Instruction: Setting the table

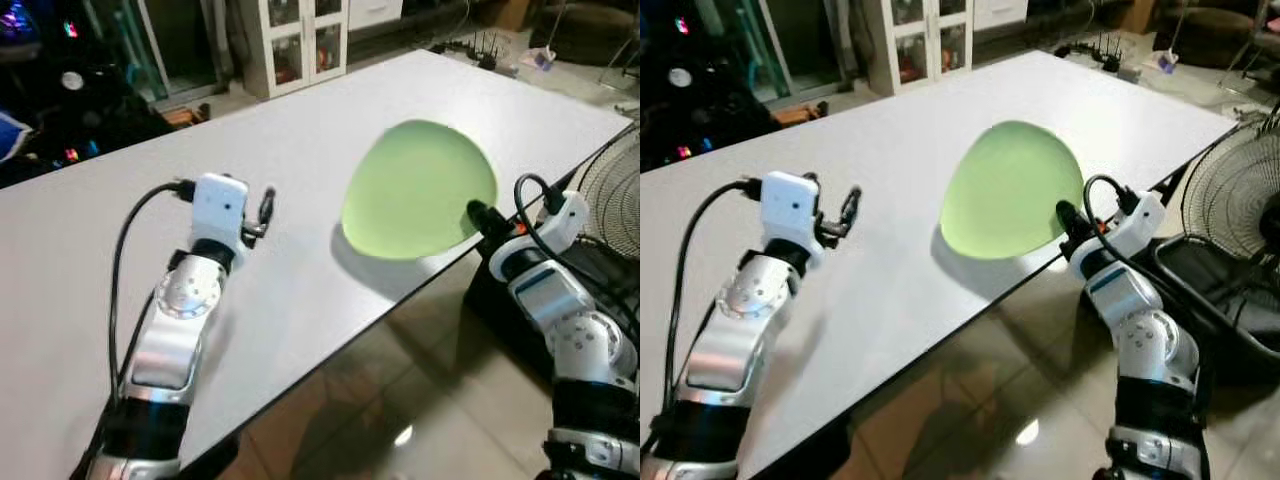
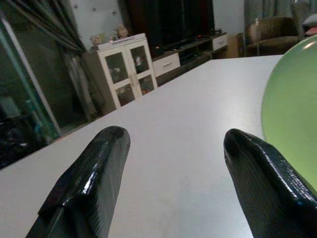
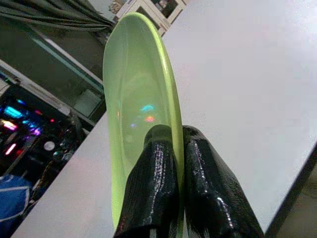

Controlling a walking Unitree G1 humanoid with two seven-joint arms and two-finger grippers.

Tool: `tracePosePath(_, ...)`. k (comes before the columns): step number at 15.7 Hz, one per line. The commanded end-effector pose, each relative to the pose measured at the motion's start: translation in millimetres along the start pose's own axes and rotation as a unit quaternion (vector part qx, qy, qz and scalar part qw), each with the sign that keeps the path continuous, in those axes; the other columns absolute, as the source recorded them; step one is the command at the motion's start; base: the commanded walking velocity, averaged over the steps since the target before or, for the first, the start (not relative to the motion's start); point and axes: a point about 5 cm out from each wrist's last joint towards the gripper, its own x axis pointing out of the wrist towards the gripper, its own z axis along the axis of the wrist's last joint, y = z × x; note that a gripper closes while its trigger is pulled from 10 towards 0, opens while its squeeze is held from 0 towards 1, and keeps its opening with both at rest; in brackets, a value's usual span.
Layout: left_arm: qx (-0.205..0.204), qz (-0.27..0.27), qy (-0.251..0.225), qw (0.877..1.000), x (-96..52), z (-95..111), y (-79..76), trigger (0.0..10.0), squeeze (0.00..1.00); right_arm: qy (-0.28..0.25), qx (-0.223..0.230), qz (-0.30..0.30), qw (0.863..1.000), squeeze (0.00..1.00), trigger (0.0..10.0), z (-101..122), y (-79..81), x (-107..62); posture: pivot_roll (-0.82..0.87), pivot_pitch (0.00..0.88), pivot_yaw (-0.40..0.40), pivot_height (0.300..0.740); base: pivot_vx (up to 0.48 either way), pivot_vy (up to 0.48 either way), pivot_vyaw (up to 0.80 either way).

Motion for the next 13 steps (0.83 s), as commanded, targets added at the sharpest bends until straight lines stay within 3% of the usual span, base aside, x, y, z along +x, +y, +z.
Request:
tracePosePath(1,0.010,-0.004,-0.006,1.000,1.1,6,-0.7,10.0,0.00,-0.016,-0.003,0.012,1.000,0.00,10.0,13,3.8,6.7,-0.06,0.000,0.014,0.740,0.352,0.000,0.00)
tracePosePath(3,0.019,-0.028,0.000,0.999,-0.5,8,-5.6,10.0,0.00,0.001,0.012,0.008,1.000,0.00,10.0,13,-1.5,14.7,-0.05,0.000,0.013,0.740,0.000,0.000,0.00)
tracePosePath(5,0.007,-0.080,-0.004,0.997,-5.1,12,-14.2,10.0,0.00,0.037,-0.004,-0.006,0.999,0.00,10.0,10,-7.4,19.5,-0.05,0.000,0.010,0.740,0.000,0.000,0.00)
tracePosePath(7,-0.058,-0.186,-0.012,0.981,-16.6,19,-27.9,10.0,0.00,0.065,-0.006,-0.011,0.998,0.00,10.0,8,-10.6,24.3,-0.04,0.000,0.008,0.740,0.000,0.000,0.00)
tracePosePath(8,-0.052,-0.221,0.002,0.974,-20.5,17,-31.0,10.0,0.00,0.077,0.000,-0.012,0.997,0.00,10.0,8,-11.0,27.1,-0.04,0.000,0.008,0.740,0.000,0.000,0.00)
tracePosePath(13,-0.046,-0.295,0.041,0.953,-27.9,18,-25.1,10.0,0.00,0.147,0.018,-0.029,0.989,0.00,10.0,-1,-20.6,33.6,-0.03,0.000,0.005,0.740,0.000,0.000,0.00)
